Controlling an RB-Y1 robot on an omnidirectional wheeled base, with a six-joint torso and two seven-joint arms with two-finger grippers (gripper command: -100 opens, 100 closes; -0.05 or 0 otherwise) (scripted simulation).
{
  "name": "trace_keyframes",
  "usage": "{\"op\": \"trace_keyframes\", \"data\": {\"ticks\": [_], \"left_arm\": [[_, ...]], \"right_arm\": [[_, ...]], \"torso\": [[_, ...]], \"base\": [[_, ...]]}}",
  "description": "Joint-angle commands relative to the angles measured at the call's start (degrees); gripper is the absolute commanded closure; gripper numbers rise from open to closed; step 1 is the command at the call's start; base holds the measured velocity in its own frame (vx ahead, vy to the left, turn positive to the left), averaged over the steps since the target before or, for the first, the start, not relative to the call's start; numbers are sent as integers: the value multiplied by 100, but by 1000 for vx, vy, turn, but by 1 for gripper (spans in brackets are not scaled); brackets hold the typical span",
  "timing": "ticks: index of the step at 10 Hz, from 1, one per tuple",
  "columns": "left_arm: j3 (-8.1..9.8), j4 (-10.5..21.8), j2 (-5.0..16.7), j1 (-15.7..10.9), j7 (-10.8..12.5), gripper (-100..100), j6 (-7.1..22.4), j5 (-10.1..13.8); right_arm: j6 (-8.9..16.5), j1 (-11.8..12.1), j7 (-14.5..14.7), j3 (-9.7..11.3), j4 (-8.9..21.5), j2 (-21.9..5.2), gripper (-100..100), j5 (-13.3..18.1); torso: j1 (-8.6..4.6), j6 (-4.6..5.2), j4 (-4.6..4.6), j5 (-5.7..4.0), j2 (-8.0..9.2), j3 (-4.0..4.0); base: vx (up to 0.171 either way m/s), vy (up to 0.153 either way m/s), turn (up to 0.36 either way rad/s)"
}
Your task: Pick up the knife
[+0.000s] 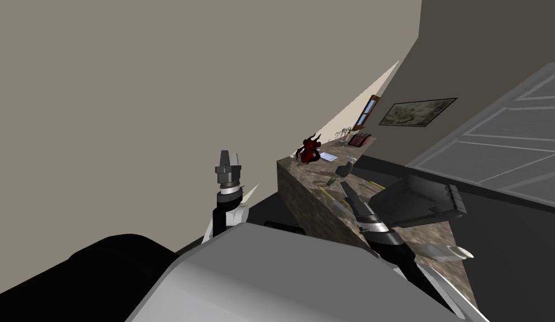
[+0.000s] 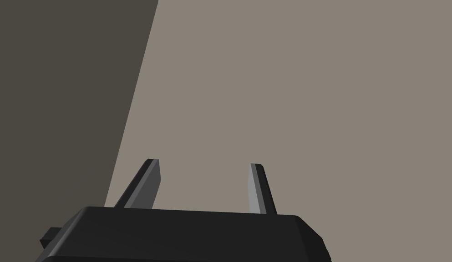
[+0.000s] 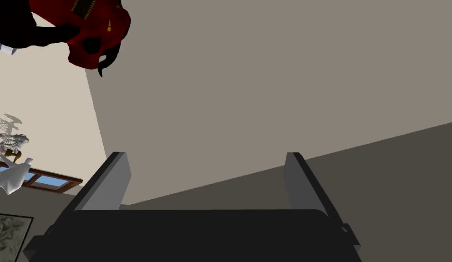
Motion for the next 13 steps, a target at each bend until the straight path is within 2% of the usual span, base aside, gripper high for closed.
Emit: {"op": "trace_keyframes", "data": {"ticks": [1,4,5,6,7,8,9,10,11,12,13], "left_arm": [[0,0,0,0,0,0,0,0],[0,0,0,0,0,0,0,0],[0,0,0,0,0,0,0,0],[0,0,0,0,0,0,0,0],[0,0,0,0,0,0,0,0],[0,0,0,0,0,0,0,0],[0,0,0,0,0,0,0,0],[0,0,0,0,0,0,0,0],[0,0,0,0,0,0,0,0],[0,0,0,0,0,0,0,0],[0,0,0,0,0,0,0,0]], "right_arm": [[50,115,103,-69,187,-286,-100,112],[90,245,175,-152,335,-649,-100,197],[128,380,246,-232,489,-882,-100,283],[128,380,246,-232,489,-937,-100,283],[164,519,316,-308,650,-1143,-100,370],[164,519,316,-308,650,-1225,-100,370],[198,663,385,-379,819,-1435,-100,458],[198,663,385,-379,819,-1508,-100,458],[229,811,453,-446,995,-1728,-100,546],[229,811,453,-446,995,-1785,-100,546],[257,962,517,-509,1178,-1996,-100,632]], "torso": [[0,0,0,0,0,0],[6,0,2,2,8,5],[3,0,2,1,10,6],[2,0,2,1,7,4],[4,0,1,0,6,3],[4,-1,1,1,3,2],[6,0,2,1,7,4],[11,0,2,3,7,4],[11,0,3,2,11,6],[12,-1,2,2,9,5],[9,0,2,2,10,6]], "base": [[76,20,86],[52,12,55],[63,5,68],[61,7,46],[66,12,93],[54,14,52],[58,27,100],[44,23,47],[53,27,98],[47,15,47],[51,36,110]]}}
